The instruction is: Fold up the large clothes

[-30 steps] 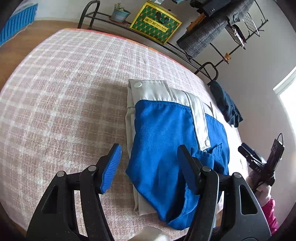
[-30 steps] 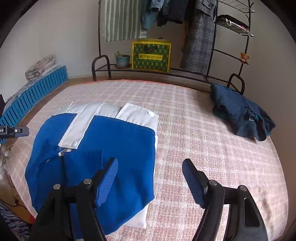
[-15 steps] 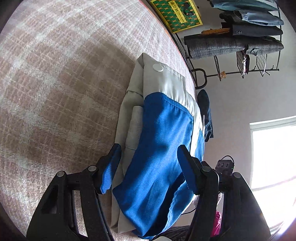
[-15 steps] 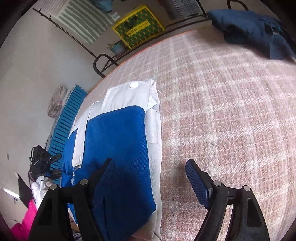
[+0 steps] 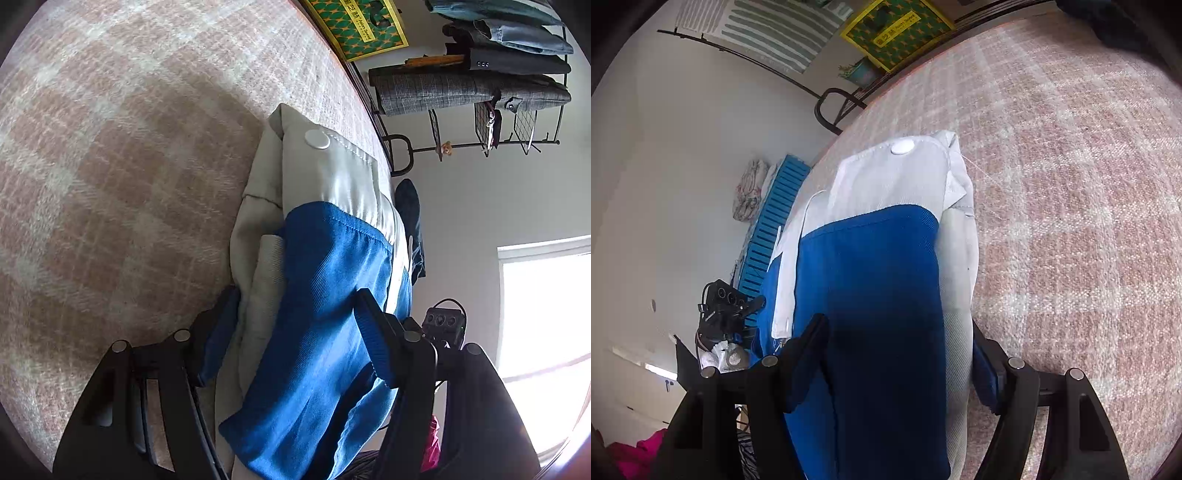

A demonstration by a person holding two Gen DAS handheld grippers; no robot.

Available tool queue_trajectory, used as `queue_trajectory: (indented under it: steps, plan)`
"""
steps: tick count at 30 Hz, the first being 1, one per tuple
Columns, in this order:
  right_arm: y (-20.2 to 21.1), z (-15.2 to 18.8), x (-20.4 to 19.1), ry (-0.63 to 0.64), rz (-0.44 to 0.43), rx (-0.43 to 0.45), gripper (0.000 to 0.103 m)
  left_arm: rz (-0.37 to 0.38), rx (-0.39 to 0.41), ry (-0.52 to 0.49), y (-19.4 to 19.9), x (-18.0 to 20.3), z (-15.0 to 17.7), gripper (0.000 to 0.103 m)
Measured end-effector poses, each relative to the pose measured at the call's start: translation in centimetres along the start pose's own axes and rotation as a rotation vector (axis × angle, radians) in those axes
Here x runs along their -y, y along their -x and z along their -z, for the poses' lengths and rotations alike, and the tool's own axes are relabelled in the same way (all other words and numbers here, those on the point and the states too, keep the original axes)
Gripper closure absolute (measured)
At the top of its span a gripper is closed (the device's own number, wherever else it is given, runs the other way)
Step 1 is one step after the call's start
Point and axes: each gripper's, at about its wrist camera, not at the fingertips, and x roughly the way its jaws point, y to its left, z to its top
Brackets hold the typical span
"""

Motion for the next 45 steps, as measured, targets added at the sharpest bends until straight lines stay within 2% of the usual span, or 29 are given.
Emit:
queue_trajectory:
  steps: [3,8,11,15,18,20,22,24,25,26,28,29,31,32,34,36,38,41,45]
  plan:
    - [-1.2,-0.6,-0.3,0.005,-0.011,0.008,0.034,-0.048,0.02,-0.037,-0.4,1.0,0.2,0.038]
    - [-2.6,-1.2,-1.7,0.037,0.079,-0.002,0.048,-0.219,0.046,-0.189,-1.6,4.3,0.8,0.039]
    - [-3.1,-1.4,-2.9,0.072,0.141,0.004,0.055,-0.261,0.071,-0.244,-1.5,5.1,1.6,0.043]
    - [-3.7,-1.3,-6.0,0.18,0.261,0.023,0.065,-0.289,0.092,-0.311,-1.0,6.3,2.6,0.057]
    - [-4.0,-1.2,-8.5,0.26,0.327,0.042,0.072,-0.321,0.103,-0.385,-1.1,7.7,3.4,0.061]
    - [-4.3,-1.1,-9.2,0.275,0.343,0.046,0.072,-0.318,0.104,-0.379,-1.1,7.2,3.3,0.059]
    - [-4.5,-1.3,-8.9,0.261,0.333,0.045,0.072,-0.301,0.09,-0.33,-1.5,6.2,2.8,0.053]
    - [-4.6,-1.5,-8.5,0.243,0.316,0.041,0.069,-0.301,0.073,-0.317,-1.9,5.7,2.3,0.042]
    - [-4.4,-1.4,-8.1,0.242,0.312,0.035,0.067,-0.313,0.061,-0.315,-1.9,5.4,2.2,0.031]
    - [-4.4,-1.5,-7.7,0.236,0.311,0.027,0.062,-0.298,0.055,-0.31,-1.9,5.1,2.0,0.026]
    - [-4.6,-1.6,-6.6,0.214,0.307,0.003,0.05,-0.269,0.054,-0.327,-1.9,4.9,2.0,0.023]
    - [-4.6,-1.5,-5.7,0.189,0.305,-0.013,0.038,-0.268,0.049,-0.338,-2.0,5.0,2.0,0.023]
    - [-4.2,-1.0,-4.6,0.161,0.251,0.003,0.032,-0.265,0.05,-0.343,-2.2,5.2,2.0,0.031]
    - [-4.2,-1.2,-4.6,0.154,0.251,0.001,0.032,-0.26,0.055,-0.332,-2.5,5.4,2.1,0.04]
    - [-4.2,-1.0,-5.0,0.162,0.268,-0.006,0.046,-0.29,0.074,-0.335,-2.8,6.3,2.5,0.047]
    - [-4.3,-1.1,-6.1,0.195,0.303,0.011,0.061,-0.355,0.1,-0.419,-2.6,8.1,3.4,0.057]
    - [-4.2,-0.7,-7.9,0.256,0.345,0.022,0.07,-0.404,0.127,-0.512,-2.2,10.1,4.4,0.065]
    - [-4.2,-0.2,-10.2,0.33,0.429,0.036,0.076,-0.433,0.162,-0.598,-1.7,12.3,5.8,0.069]
    - [-3.1,0.9,-12.3,0.391,0.479,0.065,0.079,-0.443,0.189,-0.666,-1.5,14.4,7.6,0.07]
